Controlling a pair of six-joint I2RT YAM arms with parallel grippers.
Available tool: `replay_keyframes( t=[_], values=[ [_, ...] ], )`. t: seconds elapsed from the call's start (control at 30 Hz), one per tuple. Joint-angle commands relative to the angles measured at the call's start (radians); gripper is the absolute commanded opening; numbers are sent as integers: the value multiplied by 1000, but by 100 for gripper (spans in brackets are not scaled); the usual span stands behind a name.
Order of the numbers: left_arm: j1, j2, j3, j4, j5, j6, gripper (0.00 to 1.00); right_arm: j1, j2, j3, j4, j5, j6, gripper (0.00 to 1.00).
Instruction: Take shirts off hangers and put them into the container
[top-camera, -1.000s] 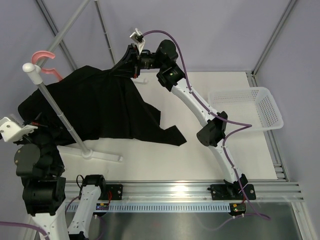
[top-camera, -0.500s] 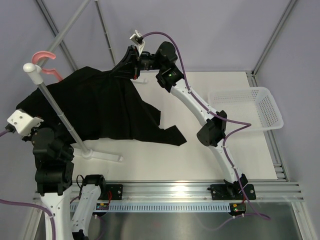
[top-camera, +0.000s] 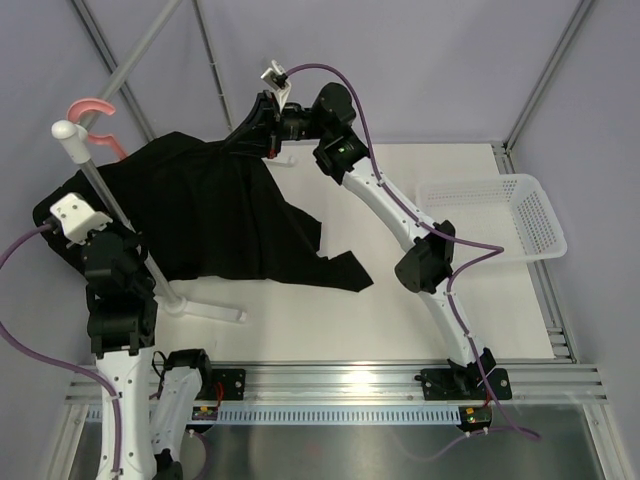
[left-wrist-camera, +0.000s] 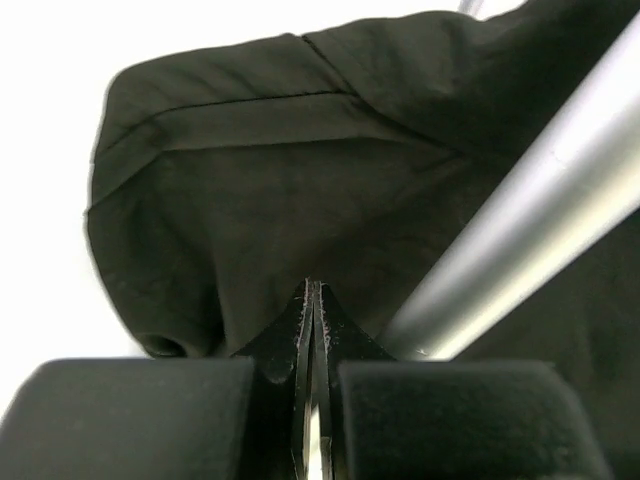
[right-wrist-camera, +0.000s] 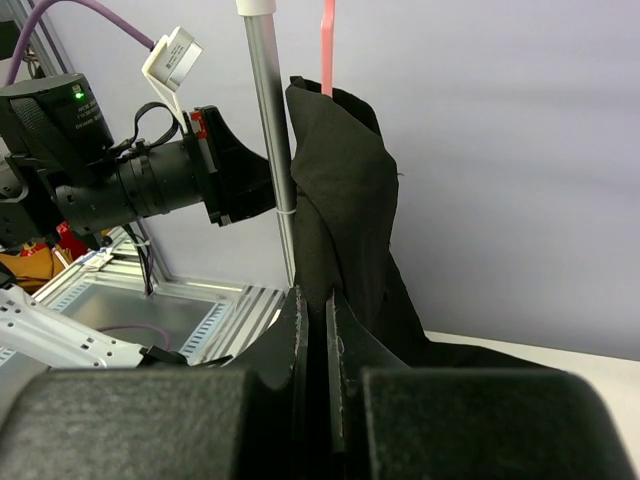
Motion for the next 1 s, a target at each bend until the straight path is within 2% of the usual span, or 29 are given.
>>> replay_keyframes(
  t=[0.0, 0.3, 0.63, 0.83, 0.93, 0.97],
  values=[
    [20, 23, 4, 99, 247, -42, 0, -24, -34, 18, -39, -53, -9, 0],
    [22, 9, -15, 70, 455, -173, 0, -40, -8, 81, -42, -57, 10, 0],
    [22, -74, -23, 1, 469, -194, 0, -28, 41, 213, -64, -36, 11, 0],
    [22, -109, -17, -7, 535, -208, 0, -3, 75, 242, -90, -4, -39, 0],
    [22, -120, 18, -30, 578, -220, 3, 11, 98, 243, -93, 18, -67, 0],
    [20, -123, 26, -37, 594, -223, 8, 15, 104, 243, -96, 30, -76, 0]
  ],
)
